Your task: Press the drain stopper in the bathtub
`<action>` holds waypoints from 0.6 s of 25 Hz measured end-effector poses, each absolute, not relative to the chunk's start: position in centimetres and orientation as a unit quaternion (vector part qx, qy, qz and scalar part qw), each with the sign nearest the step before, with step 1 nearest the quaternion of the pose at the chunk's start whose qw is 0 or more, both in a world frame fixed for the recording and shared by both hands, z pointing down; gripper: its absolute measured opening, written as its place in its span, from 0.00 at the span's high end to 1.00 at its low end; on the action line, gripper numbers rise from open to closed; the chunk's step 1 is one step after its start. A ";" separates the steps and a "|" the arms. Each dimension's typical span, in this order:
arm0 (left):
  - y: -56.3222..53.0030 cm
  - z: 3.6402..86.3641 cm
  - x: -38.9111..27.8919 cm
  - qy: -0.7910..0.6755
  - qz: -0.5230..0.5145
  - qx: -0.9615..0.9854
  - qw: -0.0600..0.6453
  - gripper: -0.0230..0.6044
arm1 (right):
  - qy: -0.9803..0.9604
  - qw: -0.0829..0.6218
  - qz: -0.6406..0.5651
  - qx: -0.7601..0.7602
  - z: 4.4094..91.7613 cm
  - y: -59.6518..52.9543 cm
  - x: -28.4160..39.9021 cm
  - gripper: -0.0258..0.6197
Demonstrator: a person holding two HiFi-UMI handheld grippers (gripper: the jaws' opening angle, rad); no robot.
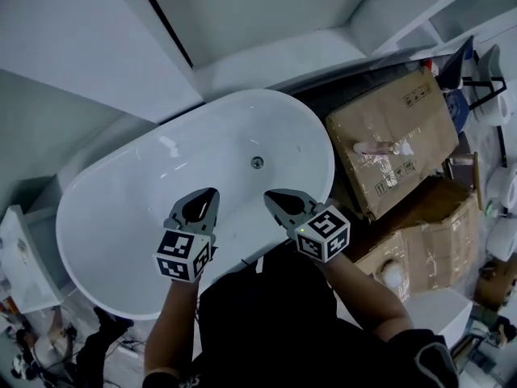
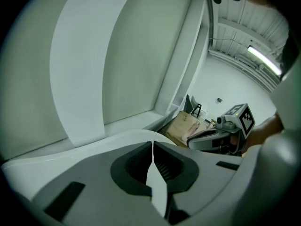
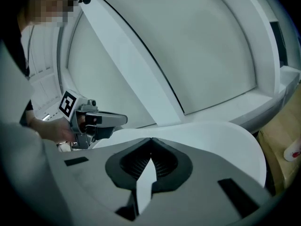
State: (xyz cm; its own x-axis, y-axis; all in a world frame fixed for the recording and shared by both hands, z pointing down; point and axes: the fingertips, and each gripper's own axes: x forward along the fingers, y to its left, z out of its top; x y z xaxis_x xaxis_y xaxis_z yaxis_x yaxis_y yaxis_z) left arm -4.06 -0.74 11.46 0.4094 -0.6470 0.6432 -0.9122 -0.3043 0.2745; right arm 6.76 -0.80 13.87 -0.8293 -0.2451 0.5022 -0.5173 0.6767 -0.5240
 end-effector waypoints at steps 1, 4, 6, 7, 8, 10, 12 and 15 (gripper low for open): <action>-1.4 12.6 -3.9 -0.499 0.217 0.778 0.314 0.92 | -0.892 0.206 0.344 0.210 15.2 -1.4 6.7 0.94; -3.0 16.0 -4.0 -0.500 0.224 0.773 0.319 0.92 | -0.886 0.225 0.352 0.200 19.4 -2.7 6.3 0.94; -3.9 18.5 -4.4 -0.503 0.222 0.768 0.328 0.92 | -0.883 0.240 0.352 0.196 22.5 -3.6 5.8 0.94; -4.3 19.8 -4.6 -0.505 0.220 0.765 0.334 0.92 | -0.880 0.247 0.354 0.197 24.1 -3.9 5.6 0.94; -4.5 21.1 -4.7 -0.505 0.220 0.763 0.339 0.92 | -0.877 0.253 0.357 0.198 25.6 -4.2 5.4 0.94; -4.8 24.0 -4.6 -0.504 0.224 0.759 0.347 0.92 | -0.869 0.263 0.367 0.202 28.8 -4.7 5.5 0.94; -5.1 27.2 -4.5 -0.502 0.229 0.755 0.354 0.92 | -0.861 0.274 0.377 0.205 32.3 -5.1 5.7 0.94; -5.0 32.7 -4.6 -0.503 0.239 0.740 0.376 0.92 | -0.851 0.296 0.385 0.202 37.5 -5.4 5.7 0.94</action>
State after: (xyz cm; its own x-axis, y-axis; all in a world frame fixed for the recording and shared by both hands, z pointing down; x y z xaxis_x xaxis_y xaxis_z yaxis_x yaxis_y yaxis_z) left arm -4.65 -4.98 32.66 0.3792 -0.5655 0.7324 -0.9249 -0.2099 0.3169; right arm 5.69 -5.38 37.52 -0.7436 -0.1155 0.6586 -0.5711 0.6220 -0.5357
